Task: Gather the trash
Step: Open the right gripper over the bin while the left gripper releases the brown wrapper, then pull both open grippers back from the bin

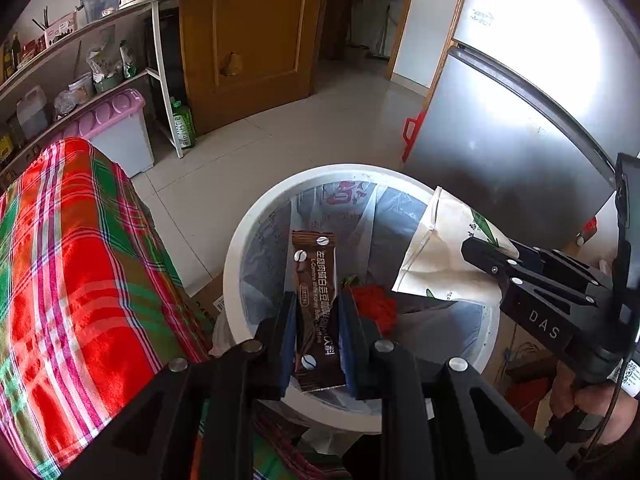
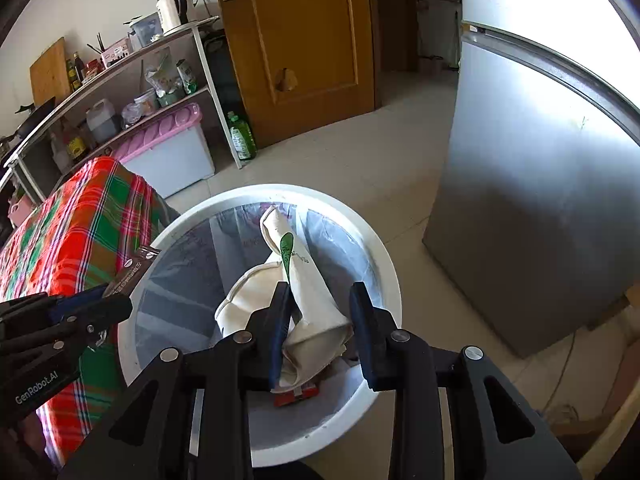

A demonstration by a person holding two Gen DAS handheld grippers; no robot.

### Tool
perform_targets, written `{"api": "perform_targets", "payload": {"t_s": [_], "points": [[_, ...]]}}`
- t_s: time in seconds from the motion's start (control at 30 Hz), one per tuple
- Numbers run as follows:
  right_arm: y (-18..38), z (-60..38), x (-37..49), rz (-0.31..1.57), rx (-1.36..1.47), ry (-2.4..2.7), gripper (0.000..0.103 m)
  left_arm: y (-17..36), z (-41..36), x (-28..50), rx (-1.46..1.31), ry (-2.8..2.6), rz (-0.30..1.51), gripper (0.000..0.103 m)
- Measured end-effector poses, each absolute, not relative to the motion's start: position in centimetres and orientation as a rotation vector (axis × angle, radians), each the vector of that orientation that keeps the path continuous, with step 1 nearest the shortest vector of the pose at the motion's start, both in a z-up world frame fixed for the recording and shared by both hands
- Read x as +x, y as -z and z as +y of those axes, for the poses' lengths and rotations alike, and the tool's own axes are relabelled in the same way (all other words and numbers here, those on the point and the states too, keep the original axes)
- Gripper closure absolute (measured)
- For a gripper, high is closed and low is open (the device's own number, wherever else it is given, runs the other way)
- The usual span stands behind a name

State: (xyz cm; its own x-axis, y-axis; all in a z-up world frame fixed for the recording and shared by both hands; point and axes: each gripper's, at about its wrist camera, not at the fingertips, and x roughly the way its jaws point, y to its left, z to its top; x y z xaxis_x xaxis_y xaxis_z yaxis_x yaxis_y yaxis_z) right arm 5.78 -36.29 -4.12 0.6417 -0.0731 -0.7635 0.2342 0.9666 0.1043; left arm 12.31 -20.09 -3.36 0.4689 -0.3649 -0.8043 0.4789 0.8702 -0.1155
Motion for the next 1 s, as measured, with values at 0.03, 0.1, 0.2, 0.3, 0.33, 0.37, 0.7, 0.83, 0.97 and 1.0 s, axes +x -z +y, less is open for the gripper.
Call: {"api": "perform_targets", "payload": {"t_s": [0.03, 0.1, 0.2, 0.3, 0.33, 0.37, 0.7, 0.83, 0.97, 1.0], "points": [[4.3, -36.4, 5.8, 0.869, 0.198, 0.176, 0.071, 3.5, -20.2, 12.3, 0.132, 0.522, 0.959, 0.081], [4.7, -36.5, 6.0, 0.889, 0.195, 0.177, 0.070, 3.9, -20.4, 12.3, 0.124, 0.537, 0.977, 0.080], [5.0, -36.6, 6.0, 0.898, 0.193, 0.181, 0.067, 4.0, -20.5, 12.3, 0.130, 0.527, 0.981, 0.068], [5.0, -36.6, 6.0, 0.895, 0.190, 0.185, 0.053, 3.7, -20.4, 12.2, 0.131, 0.521, 0.970, 0.056], [5.0, -36.6, 5.9, 0.892, 0.194, 0.184, 0.052, 3.7, -20.3, 12.2, 0.131, 0.517, 0.966, 0.052], [5.0, -36.7, 5.9, 0.893, 0.200, 0.182, 0.052, 3.5, -20.2, 12.2, 0.125, 0.516, 0.964, 0.052], [3.2, -34.6, 4.6, 0.847, 0.174, 0.192, 0.052, 2.0, -18.3, 10.9, 0.100, 0.483, 0.902, 0.041], [2.0, -33.2, 3.1, 0.802, 0.165, 0.197, 0.052, 0.7, -17.0, 9.6, 0.087, 0.480, 0.861, 0.039], [0.8, -31.6, 1.3, 0.773, 0.149, 0.208, 0.052, -0.6, -15.2, 8.3, 0.066, 0.445, 0.816, 0.034], [0.5, -31.1, 0.8, 0.763, 0.144, 0.210, 0.052, -0.9, -14.7, 8.0, 0.062, 0.434, 0.802, 0.032]]}}
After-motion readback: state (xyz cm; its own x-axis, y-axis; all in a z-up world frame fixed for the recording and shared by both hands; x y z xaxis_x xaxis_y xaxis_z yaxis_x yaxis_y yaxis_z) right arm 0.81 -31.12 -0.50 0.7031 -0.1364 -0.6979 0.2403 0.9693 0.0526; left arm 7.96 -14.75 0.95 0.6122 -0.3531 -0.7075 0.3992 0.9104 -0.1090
